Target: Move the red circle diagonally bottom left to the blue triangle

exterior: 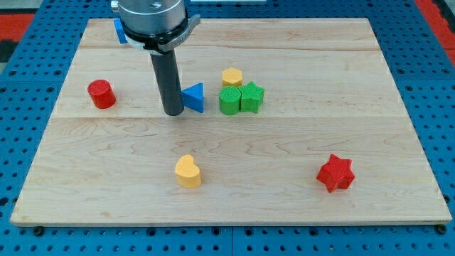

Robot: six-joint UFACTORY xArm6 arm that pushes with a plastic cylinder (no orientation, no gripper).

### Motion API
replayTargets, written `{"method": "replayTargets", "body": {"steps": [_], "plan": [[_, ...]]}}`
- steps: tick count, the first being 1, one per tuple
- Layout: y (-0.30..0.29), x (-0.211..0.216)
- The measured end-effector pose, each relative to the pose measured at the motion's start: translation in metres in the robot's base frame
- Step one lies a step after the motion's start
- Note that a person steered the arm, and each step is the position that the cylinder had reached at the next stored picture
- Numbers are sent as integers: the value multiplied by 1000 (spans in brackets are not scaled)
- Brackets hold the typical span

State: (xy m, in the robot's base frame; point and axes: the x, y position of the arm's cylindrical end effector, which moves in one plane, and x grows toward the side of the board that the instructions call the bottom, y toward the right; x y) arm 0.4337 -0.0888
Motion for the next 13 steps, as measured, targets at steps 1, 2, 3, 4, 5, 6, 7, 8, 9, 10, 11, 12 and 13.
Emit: {"method": "replayTargets", "body": {"steps": [1, 2, 3, 4, 5, 6, 7, 8, 9, 10, 11, 12, 13], "plan": [[20, -9], [25, -8], [-60, 13], [-103, -36], [-114, -79], [-172, -76], [-216, -73], [-176, -45], [-110, -32], [-84, -25], [-98, -17], [-105, -2], [-98, 20]]}}
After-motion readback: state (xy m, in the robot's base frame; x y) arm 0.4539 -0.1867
